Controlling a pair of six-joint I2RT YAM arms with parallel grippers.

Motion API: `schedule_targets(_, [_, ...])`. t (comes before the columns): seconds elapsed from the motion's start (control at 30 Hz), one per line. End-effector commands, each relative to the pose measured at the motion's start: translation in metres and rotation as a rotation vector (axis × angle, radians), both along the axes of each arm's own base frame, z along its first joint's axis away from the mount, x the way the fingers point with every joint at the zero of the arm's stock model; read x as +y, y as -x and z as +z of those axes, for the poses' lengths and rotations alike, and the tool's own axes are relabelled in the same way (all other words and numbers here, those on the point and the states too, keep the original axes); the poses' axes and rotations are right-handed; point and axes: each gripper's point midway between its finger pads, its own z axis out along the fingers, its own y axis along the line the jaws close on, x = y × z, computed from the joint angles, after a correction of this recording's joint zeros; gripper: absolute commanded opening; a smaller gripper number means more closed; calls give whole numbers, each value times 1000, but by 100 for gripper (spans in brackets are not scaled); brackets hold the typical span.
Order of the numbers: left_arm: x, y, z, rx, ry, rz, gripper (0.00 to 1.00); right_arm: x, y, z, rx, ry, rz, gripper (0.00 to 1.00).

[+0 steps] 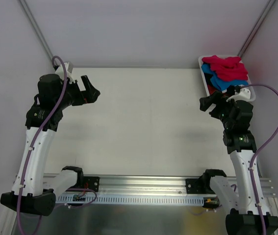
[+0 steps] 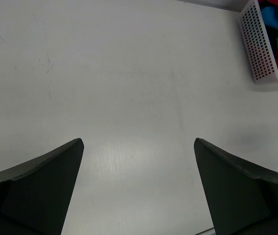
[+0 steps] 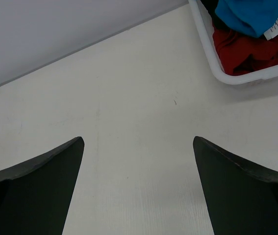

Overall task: Fold and stack the t-shirts
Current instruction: Grab the tshirt from the pile

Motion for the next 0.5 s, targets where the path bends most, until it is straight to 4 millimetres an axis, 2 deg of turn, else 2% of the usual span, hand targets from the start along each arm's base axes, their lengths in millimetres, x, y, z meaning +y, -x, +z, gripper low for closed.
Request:
schedule_targets(0.0, [4, -2, 1, -10, 4, 23, 99, 2, -3, 24, -55, 8, 16, 99])
schedule_targets(0.23, [12, 1, -2, -21, -16, 64, 99, 1, -4, 20, -36, 21, 15, 99])
schedule_targets(0.47, [18, 2, -6, -24, -38, 87, 99, 8, -6, 13, 4, 15, 56, 99])
